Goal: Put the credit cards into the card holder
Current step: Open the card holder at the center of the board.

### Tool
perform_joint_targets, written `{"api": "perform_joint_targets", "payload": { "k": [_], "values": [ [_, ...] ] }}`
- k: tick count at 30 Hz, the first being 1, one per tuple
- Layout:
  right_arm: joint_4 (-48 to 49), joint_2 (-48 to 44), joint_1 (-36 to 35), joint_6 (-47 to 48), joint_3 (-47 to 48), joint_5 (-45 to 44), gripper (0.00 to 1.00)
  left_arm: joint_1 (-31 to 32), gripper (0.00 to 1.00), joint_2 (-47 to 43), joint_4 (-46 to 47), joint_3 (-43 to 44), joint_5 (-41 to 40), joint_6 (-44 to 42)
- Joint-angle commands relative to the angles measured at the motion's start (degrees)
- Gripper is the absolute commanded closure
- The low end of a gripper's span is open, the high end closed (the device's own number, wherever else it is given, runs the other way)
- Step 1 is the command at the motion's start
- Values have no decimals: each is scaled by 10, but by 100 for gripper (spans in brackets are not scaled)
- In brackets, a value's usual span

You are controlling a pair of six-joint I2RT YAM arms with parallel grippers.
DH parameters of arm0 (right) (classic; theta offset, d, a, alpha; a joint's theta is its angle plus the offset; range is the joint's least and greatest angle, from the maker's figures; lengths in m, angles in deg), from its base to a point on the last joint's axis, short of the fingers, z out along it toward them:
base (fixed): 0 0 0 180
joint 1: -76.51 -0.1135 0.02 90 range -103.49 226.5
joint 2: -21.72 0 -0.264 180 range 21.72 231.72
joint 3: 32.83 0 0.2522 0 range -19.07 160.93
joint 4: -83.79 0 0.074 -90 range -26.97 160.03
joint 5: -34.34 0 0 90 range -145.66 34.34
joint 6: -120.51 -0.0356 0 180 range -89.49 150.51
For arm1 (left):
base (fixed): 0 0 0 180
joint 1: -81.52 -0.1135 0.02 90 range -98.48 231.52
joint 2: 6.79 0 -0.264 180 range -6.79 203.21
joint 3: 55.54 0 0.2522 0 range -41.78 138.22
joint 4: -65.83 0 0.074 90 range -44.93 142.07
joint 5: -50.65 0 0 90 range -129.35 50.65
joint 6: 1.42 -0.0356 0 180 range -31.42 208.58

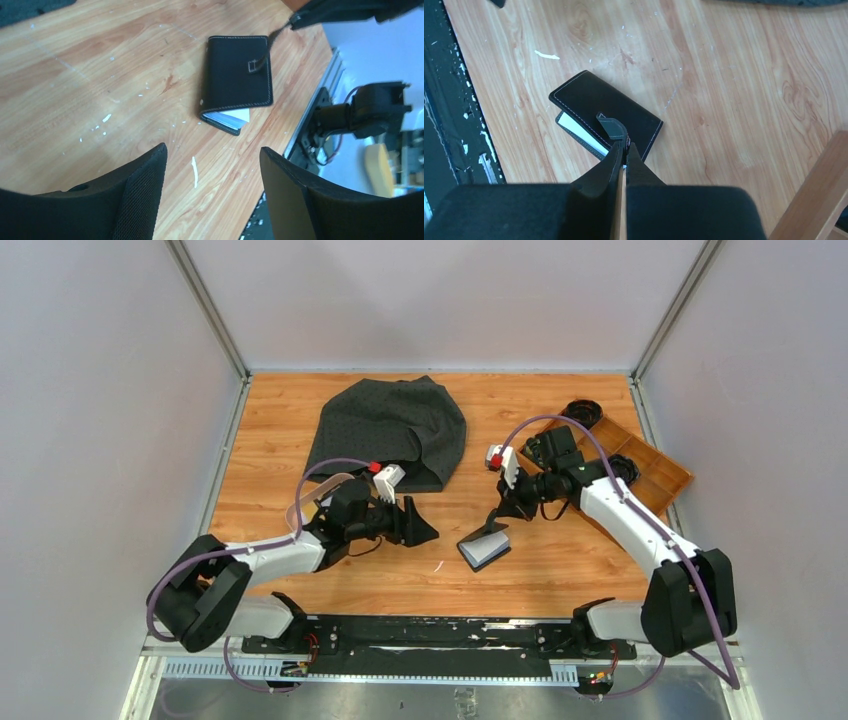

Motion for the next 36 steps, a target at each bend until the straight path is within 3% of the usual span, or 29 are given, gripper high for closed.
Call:
{"api": "perform_joint_targets", "payload": {
  "k": [1,6,17,22,27,32,36],
  "values": [
    [30,6,9,-55,-8,-35,100,36,28,-35,2,-3,-45,-84],
    [43,41,10,-83,14,-24,100,86,20,-48,2,1,-107,-171],
    [82,165,10,-169,91,-118,94,86,9,-26,3,9,-138,-215],
    [81,212,10,-175,133,-148,80,87,7,15,3,35,-125,-211],
    [69,223,18,-159,139,-181,55,86,6,6,4,18,-134,-186],
    [64,126,45,-109,126,-165,37,86,6,-76,3,-31,-161,-159],
    [51,29,47,-9,83,-86,31,86,6,-183,2,-72,-197,-133]
  ]
}}
